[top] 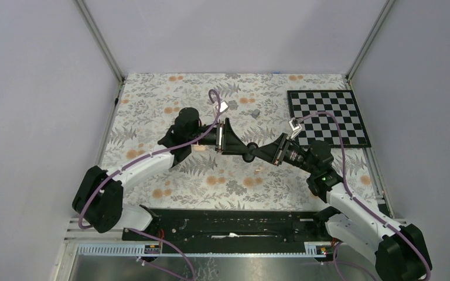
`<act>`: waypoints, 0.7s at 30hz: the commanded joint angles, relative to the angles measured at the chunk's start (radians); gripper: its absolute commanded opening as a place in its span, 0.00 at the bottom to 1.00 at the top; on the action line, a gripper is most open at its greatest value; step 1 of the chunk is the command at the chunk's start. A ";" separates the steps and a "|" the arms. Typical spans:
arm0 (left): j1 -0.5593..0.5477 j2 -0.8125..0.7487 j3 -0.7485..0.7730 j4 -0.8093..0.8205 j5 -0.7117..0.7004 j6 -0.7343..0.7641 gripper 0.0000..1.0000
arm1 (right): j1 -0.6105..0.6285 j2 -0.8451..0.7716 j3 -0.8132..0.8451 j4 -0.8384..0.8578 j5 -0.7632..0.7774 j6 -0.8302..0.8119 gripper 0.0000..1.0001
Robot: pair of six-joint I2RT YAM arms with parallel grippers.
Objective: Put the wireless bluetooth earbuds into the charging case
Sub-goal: Open the charging case.
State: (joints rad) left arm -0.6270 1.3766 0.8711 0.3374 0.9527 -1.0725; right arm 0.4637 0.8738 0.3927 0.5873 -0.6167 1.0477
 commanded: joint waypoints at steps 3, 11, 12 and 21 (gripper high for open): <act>0.018 -0.062 -0.017 0.214 0.022 -0.086 0.63 | -0.003 -0.001 -0.022 -0.040 0.026 -0.032 0.00; 0.018 -0.071 -0.026 0.262 0.031 -0.115 0.63 | -0.003 -0.006 -0.009 -0.047 0.041 -0.035 0.00; 0.018 -0.077 -0.018 0.225 0.026 -0.090 0.63 | -0.004 -0.008 -0.008 -0.057 0.043 -0.038 0.00; 0.018 -0.160 0.154 -0.404 -0.215 0.340 0.64 | -0.003 -0.012 0.112 -0.391 0.176 -0.094 0.00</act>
State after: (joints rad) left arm -0.6098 1.2739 0.9375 0.1707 0.8772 -0.9463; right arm 0.4637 0.8661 0.4133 0.3523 -0.5301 0.9863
